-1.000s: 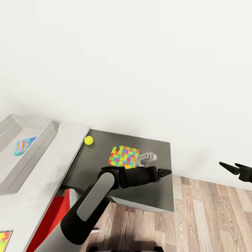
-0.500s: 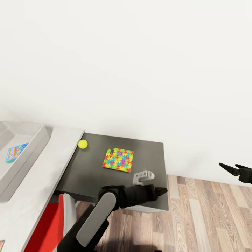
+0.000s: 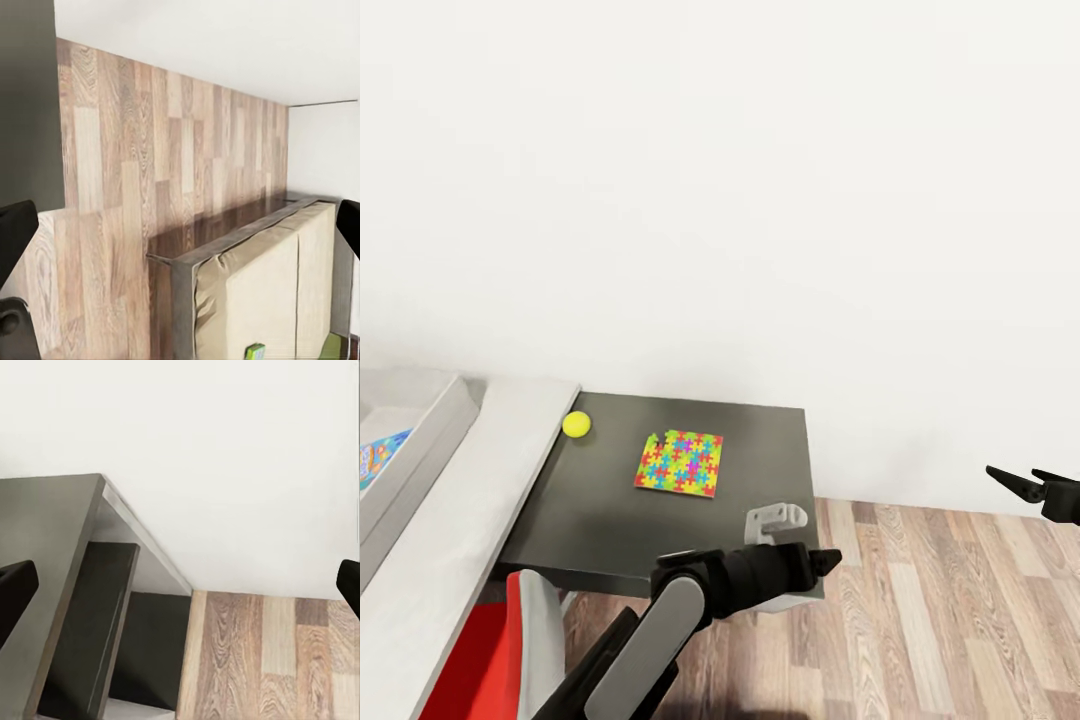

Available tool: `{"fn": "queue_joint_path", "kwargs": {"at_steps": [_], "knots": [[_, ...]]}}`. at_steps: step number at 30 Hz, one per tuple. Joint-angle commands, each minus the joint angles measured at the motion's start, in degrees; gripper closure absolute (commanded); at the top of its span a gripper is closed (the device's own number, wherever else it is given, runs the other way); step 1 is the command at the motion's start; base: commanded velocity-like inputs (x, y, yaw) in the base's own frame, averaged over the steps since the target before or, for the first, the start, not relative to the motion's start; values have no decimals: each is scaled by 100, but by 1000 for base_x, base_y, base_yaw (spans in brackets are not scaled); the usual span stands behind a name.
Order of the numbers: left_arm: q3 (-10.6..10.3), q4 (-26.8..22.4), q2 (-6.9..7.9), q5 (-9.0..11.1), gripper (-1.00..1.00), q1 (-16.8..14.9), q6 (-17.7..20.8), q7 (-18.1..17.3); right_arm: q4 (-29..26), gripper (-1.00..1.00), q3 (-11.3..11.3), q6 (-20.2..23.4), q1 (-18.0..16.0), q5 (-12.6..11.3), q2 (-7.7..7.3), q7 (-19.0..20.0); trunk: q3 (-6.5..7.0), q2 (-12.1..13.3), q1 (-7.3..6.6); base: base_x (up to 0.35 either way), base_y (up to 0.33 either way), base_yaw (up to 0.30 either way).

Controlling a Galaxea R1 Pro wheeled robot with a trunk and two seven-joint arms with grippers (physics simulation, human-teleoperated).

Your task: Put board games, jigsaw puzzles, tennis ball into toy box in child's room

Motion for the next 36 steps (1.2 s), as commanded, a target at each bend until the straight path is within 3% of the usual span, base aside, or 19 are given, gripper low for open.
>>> {"fn": "queue_joint_path", "kwargs": {"at_steps": [1, 29, 36], "knots": [[-4, -6, -2, 57, -100, -3, 0, 60, -5, -100, -7, 30, -9, 56, 0, 59, 0, -10, 4, 0, 0, -149], [-31, 252, 91, 11, -100, 170, -331, 68, -5, -100, 70, -208, -9, 58, 43, 71, 257, -10, 4, 0, 0, -149], [14, 254, 148, 20, -100, 178, -333, 68, -5, -100, 109, -223, -9, 62, 44, 39, 273, -10, 4, -186, -33, -37]]}}
